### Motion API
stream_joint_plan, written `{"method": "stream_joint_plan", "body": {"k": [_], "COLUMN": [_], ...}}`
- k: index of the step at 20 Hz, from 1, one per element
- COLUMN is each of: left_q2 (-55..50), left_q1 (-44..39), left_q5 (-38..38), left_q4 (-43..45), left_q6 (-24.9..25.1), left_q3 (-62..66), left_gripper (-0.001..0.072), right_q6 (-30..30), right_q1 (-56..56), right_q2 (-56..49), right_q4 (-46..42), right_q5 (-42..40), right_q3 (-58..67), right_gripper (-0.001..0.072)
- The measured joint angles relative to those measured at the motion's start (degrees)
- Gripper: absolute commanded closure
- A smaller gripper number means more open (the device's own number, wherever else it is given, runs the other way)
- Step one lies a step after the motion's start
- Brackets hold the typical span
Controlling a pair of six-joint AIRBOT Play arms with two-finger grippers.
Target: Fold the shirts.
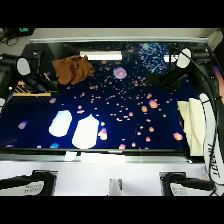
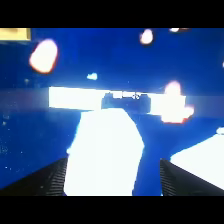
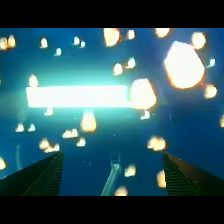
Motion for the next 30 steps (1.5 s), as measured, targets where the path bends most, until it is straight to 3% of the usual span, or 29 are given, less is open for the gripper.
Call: {"method": "stream_joint_plan", "body": {"k": [17,22,26,30], "left_q2": [-0.1,-1.8,-4.8,-12.4], "left_q1": [0.0,0.1,0.3,1.5], "left_q5": [0.6,7.8,13.5,22.2], "left_q4": [0.0,-1.5,-4.5,-6.5], "left_q6": [0.0,-0.2,-3.3,-2.6], "left_q3": [-0.1,-0.1,-0.1,5.6], "left_gripper": [0.0041,0.0041,0.0042,0.0042], "right_q6": [0.0,0.0,0.0,-0.1], "right_q1": [0.0,0.0,0.0,0.0], "right_q2": [0.0,0.0,0.0,0.0], "right_q4": [0.0,0.1,0.1,0.3], "right_q5": [0.0,0.2,-0.3,-0.9], "right_q3": [0.0,0.0,0.0,0.0], "right_gripper": [0.0028,0.0028,0.0028,0.0061]}}
